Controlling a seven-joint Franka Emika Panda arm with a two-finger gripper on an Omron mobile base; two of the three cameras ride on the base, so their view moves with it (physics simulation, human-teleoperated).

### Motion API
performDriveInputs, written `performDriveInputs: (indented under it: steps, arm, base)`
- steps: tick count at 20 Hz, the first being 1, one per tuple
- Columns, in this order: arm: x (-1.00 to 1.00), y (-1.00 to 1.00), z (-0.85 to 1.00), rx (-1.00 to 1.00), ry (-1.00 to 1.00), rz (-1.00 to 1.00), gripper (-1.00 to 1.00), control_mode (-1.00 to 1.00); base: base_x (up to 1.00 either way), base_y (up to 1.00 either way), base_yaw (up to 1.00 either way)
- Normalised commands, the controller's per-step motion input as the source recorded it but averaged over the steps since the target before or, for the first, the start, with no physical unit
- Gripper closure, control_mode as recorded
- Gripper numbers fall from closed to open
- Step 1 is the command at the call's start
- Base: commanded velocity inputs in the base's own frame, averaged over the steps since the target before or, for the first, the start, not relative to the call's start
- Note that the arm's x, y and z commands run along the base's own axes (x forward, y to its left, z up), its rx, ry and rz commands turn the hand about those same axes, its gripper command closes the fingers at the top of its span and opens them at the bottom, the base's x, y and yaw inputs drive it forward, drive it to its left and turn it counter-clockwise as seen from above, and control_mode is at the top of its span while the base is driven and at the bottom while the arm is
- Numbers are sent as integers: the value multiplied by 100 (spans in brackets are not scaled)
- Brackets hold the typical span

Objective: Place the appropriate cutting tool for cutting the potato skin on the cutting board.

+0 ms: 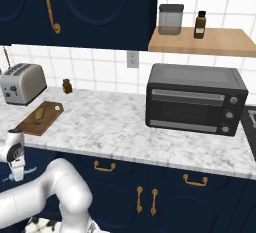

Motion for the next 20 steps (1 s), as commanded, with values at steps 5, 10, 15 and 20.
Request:
performDriveInputs:
  steps: [5, 10, 15, 20]
  arm:
    - [-71, 1, 56, -1, -3, -6, 100, -100]
    - [-89, 0, 100, -5, 0, -5, 100, -100]
    - [-47, 2, 100, -21, -11, 0, 100, -100]
    - [1, 1, 100, -27, -19, 0, 100, -100]
  base:
    - [0, 0, 0]
    - [0, 0, 0]
    - [0, 0, 0]
    - [0, 0, 0]
